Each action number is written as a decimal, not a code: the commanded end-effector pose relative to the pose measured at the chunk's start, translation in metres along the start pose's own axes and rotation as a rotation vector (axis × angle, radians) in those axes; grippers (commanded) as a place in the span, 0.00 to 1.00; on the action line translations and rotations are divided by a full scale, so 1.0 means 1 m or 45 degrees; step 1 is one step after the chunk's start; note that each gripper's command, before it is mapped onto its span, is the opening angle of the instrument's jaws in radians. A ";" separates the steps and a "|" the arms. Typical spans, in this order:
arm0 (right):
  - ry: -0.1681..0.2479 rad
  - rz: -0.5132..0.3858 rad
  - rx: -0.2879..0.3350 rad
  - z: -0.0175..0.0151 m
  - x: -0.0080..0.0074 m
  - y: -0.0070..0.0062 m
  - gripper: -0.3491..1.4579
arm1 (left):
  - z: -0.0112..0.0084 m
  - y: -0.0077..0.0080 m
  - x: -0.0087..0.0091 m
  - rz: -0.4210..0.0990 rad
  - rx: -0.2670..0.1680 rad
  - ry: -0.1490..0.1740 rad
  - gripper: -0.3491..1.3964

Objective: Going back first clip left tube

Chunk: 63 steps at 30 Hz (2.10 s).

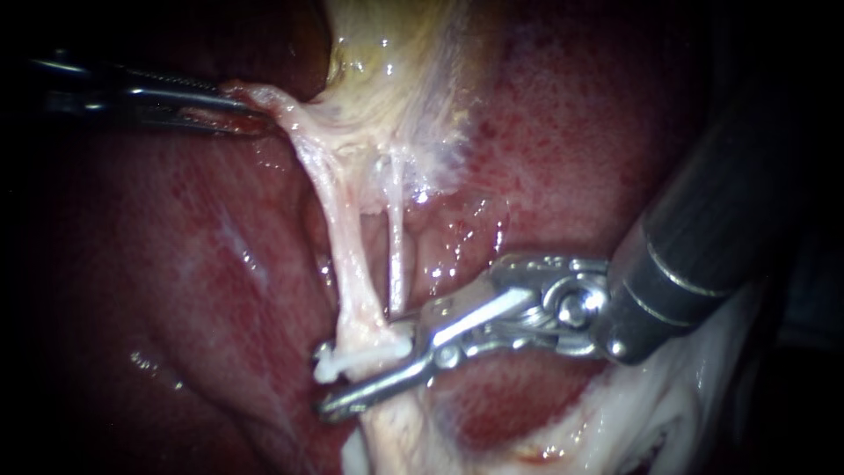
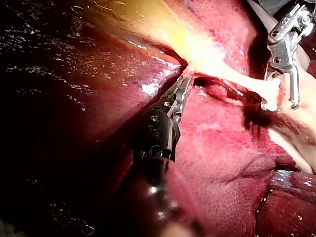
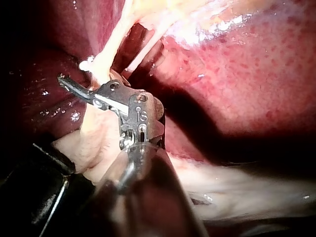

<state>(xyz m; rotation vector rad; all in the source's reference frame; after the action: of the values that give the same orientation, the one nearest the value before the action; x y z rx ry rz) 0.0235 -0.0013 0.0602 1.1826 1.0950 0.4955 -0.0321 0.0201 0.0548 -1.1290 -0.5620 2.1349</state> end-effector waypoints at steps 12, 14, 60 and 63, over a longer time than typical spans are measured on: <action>0.153 -0.171 -0.279 -0.0008 -0.0019 0.0035 0.47 | 0.0000 0.0000 0.0000 0.001 0.000 0.000 0.00; 0.150 -0.190 -0.302 -0.0010 -0.0019 0.0036 0.47 | -0.0001 0.0001 -0.0001 0.001 -0.001 0.000 0.00; -0.184 -0.875 -0.609 -0.0177 -0.0013 -0.0064 0.47 | -0.0002 -0.0003 -0.0005 0.006 -0.004 -0.001 0.00; -0.184 -0.875 -0.609 -0.0178 -0.0013 -0.0065 0.47 | 0.0006 -0.0004 -0.0008 0.008 0.002 0.001 0.00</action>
<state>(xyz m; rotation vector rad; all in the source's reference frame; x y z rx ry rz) 0.0060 0.0039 0.0552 0.3745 1.0989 0.1134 -0.0323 0.0197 0.0560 -1.1329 -0.5588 2.1395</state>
